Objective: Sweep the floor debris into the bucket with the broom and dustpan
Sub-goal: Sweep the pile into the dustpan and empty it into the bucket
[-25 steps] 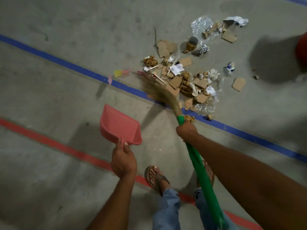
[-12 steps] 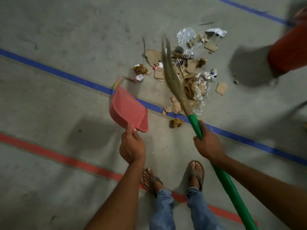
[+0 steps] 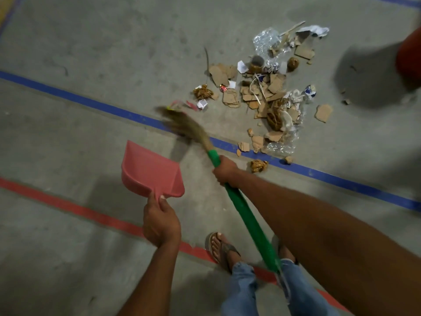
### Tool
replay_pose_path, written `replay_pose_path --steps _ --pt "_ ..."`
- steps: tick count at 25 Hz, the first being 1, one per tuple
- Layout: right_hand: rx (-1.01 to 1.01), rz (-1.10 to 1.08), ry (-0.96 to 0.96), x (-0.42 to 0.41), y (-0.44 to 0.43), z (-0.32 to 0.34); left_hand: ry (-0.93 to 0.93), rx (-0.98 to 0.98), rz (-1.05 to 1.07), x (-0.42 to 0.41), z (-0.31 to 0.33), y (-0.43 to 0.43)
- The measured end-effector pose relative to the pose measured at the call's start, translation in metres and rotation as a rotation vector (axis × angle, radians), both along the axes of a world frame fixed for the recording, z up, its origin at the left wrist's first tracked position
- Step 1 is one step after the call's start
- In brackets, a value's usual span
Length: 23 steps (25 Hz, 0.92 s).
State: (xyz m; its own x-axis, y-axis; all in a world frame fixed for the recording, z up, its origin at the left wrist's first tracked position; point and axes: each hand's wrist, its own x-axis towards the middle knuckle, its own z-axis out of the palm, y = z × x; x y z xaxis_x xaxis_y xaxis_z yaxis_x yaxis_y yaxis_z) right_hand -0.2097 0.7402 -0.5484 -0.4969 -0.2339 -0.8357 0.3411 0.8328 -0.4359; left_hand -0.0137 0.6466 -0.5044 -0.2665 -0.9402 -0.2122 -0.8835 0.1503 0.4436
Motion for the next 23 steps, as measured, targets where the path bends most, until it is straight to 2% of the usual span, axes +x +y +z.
replay_pose_path --steps 2,4,6,8,10,15,18,20,23 --pt "0.105 -0.148 0.097 -0.016 0.019 -0.004 0.033 0.022 -0.027 -0.008 0.0 0.006" --pt "0.216 -0.198 0.226 -0.03 0.055 0.0 0.061 0.034 -0.077 -0.019 0.005 0.017" --pt "0.238 -0.252 0.316 -0.037 0.105 0.011 0.084 0.063 -0.121 -0.031 0.011 0.03" --pt "0.206 -0.203 0.38 -0.035 0.157 0.029 0.069 0.087 -0.164 -0.043 0.014 0.044" --pt "0.191 -0.04 0.427 -0.024 0.207 0.044 0.051 0.11 -0.203 -0.054 0.02 0.063" --pt "0.216 0.384 0.34 0.048 0.313 0.065 0.02 0.155 -0.248 -0.063 0.025 0.117" --pt "0.284 0.579 0.204 0.085 0.354 0.054 -0.013 0.179 -0.256 -0.056 0.019 0.143" --pt "0.354 0.591 0.157 0.077 0.366 0.036 -0.038 0.188 -0.262 -0.054 0.015 0.155" --pt "0.484 0.401 0.217 0.021 0.365 0.005 -0.026 0.188 -0.249 -0.061 0.009 0.165"
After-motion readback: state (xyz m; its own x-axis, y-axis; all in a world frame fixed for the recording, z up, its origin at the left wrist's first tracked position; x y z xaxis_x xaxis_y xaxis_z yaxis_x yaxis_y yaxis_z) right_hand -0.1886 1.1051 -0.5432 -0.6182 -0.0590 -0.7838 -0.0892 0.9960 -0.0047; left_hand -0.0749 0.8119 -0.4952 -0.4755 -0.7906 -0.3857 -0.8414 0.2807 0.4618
